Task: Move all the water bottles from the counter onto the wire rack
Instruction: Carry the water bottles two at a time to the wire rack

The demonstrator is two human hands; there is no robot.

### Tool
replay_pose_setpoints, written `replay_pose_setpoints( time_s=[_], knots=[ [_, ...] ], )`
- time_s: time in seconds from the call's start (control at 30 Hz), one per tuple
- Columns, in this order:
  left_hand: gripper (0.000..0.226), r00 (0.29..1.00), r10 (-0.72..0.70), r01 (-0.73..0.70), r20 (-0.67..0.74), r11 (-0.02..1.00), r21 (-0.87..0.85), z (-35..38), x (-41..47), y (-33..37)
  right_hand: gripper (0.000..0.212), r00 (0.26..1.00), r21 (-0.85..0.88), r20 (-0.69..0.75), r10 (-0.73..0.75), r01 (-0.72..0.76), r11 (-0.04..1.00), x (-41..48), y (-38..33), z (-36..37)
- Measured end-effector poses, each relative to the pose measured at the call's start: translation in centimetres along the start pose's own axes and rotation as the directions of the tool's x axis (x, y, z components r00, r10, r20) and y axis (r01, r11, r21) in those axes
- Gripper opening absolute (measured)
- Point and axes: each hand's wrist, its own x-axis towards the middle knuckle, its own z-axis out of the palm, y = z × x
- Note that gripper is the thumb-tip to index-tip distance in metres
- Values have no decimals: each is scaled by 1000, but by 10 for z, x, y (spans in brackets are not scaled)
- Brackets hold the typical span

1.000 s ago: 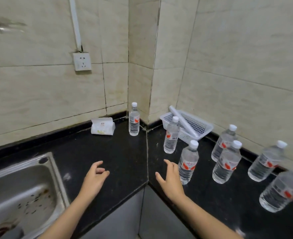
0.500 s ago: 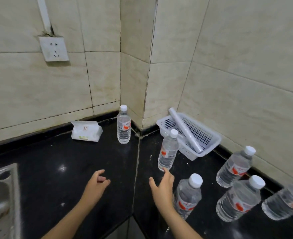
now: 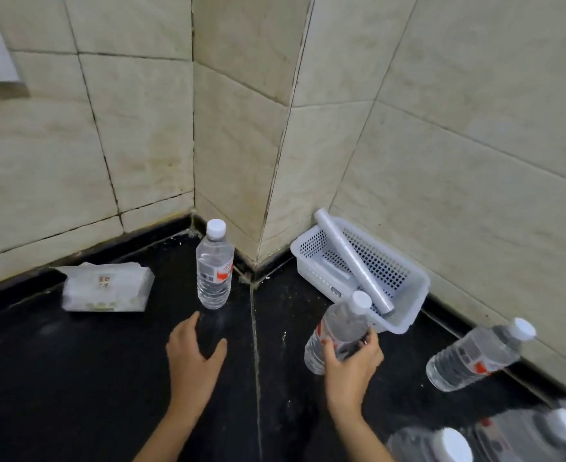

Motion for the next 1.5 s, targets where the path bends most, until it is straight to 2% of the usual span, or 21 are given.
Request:
replay_pose_setpoints(
  time_s=[0.07,0.17,0.3,0.43,0.57,0.67,0.8,0.9,0.97,1.07,1.13,1.23,1.3,1.4,1.43,1.5],
  knots=[
    [72,996,37,-35,-82,999,27,2,24,12,86,994,24,-113,9,-6,1000,5,-12,11],
    [85,980,92,-88,-177,996,33,8,55,33,96,983,12,-173,66,-65,998,12,-22,27],
    [94,959,190,-171,-208,980,104,23,93,60,85,962,32,-206,178,-176,984,27,-25,38],
    [86,974,171,-157,-146,983,99,35,120,69,76,975,-4,-155,156,-158,987,42,-24,37],
    [65,977,169,-158,-129,983,92,36,131,62,65,999,-82,27,44,-41,996,48,-20,38],
    [68,977,209,-200,-45,968,153,31,135,52,63,991,-151,133,-18,39,988,45,-24,39],
    [71,969,244,-237,-25,959,158,16,130,44,62,982,-192,172,-72,105,976,37,-27,39],
    [68,973,232,-230,-4,968,98,3,128,35,61,981,-178,171,-95,125,976,35,-28,36],
    [65,961,272,-276,57,956,97,-2,127,29,58,985,-165,148,-87,112,980,34,-26,32],
    [50,919,368,-386,145,914,129,-2,120,33,57,993,-141,90,-79,92,986,28,-20,25],
    [41,866,450,-485,218,862,149,1,109,38,56,998,-118,14,-58,60,991,23,-21,22],
    [51,764,540,-629,354,745,222,11,98,29,56,996,-43,-86,39,-43,998,20,-23,17],
    [61,732,548,-665,404,705,249,16,89,22,61,994,-3,-69,85,-85,996,16,-20,11],
    [63,699,576,-699,425,676,233,12,67,28,53,996,-42,-4,91,-91,995,-2,-11,-3],
    [65,711,573,-683,407,700,209,9,60,32,51,996,-48,19,86,-85,995,-11,-8,-9],
    [71,798,473,-551,374,824,134,1,45,37,52,996,-48,73,59,-56,997,-33,0,-20]
  ],
)
